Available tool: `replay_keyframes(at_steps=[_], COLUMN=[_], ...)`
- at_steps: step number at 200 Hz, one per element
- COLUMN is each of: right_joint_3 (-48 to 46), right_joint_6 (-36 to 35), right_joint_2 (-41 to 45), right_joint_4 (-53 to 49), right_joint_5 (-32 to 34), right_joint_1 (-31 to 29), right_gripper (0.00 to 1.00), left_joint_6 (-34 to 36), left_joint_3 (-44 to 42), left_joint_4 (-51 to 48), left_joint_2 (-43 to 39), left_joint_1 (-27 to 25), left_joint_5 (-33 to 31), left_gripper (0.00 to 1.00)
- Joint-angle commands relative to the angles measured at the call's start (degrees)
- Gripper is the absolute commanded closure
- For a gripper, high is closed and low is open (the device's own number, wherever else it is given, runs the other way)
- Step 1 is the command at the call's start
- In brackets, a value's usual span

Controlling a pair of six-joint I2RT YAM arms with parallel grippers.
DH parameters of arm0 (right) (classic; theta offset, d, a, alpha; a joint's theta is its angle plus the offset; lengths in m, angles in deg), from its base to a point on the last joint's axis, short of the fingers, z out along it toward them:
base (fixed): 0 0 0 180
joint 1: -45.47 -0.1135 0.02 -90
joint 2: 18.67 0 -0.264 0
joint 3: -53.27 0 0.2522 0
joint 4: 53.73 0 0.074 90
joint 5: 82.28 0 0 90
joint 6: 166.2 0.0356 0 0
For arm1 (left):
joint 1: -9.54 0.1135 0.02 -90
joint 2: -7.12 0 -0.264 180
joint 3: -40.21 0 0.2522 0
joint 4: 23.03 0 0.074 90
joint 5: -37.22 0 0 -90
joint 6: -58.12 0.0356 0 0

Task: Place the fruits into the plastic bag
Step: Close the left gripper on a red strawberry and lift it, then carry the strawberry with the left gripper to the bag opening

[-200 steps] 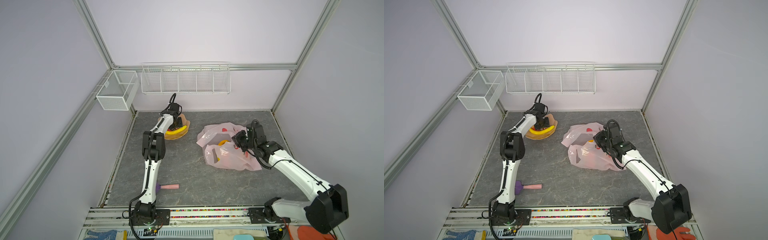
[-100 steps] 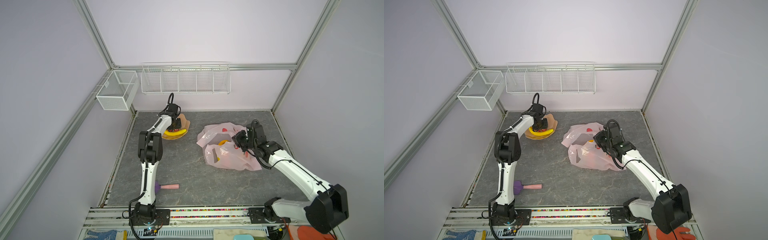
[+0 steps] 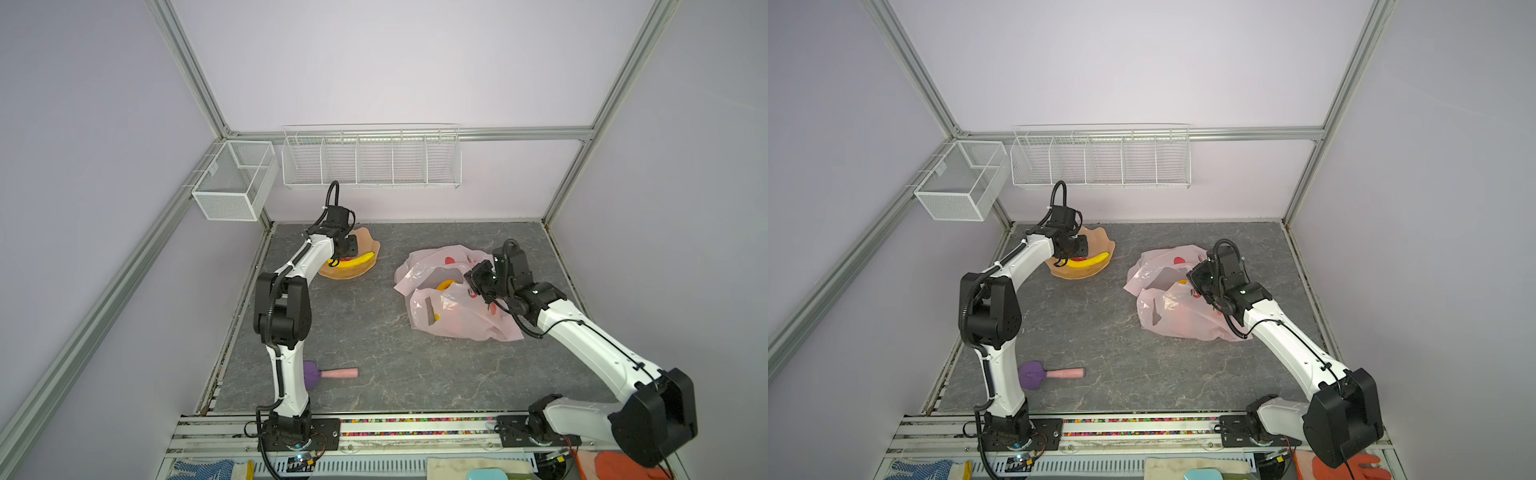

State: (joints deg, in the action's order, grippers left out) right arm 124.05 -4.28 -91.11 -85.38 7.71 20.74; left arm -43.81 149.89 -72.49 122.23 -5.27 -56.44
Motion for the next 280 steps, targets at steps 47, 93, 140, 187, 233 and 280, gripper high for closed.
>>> replay_keyframes(at_steps=[47,93,140,187,233,280], right_joint_3=[0.9,0.9,0.4,0.1,-0.4,-0.7], right_joint_6=[-1.1,-1.7,-1.8,-1.9,-1.8,-1.7], right_joint_2=[1.8,2.0,2.6,3.0,3.6,3.9], right_joint_4=[-1.0,-1.8,-2.1,-2.3,-2.2,-1.9], right_joint_5=[-0.1,-0.8,-1.0,-1.4,-1.4,-1.4], right_joint_1=[0.3,0.4,0.3,0.1,0.1,0.1], right_gripper=[0.94,0.94,0.94,0.94,0.94,0.94], left_joint_6=[7.4,17.1,31.4,39.4,42.1,41.2], left_joint_3=[-19.7,-27.9,-25.2,-19.8,-12.9,-7.9], left_joint_4=[5.3,5.9,2.4,1.4,-0.6,-0.2], left_joint_2=[-22.9,-32.7,-30.8,-24.2,-16.6,-10.3], left_joint_1=[-5.9,-12.5,-17.4,-20.2,-22.4,-24.0], left_joint_5=[3.7,10.9,16.9,21.1,22.3,23.5], left_gripper=[0.71,0.71,0.77,0.79,0.79,0.79])
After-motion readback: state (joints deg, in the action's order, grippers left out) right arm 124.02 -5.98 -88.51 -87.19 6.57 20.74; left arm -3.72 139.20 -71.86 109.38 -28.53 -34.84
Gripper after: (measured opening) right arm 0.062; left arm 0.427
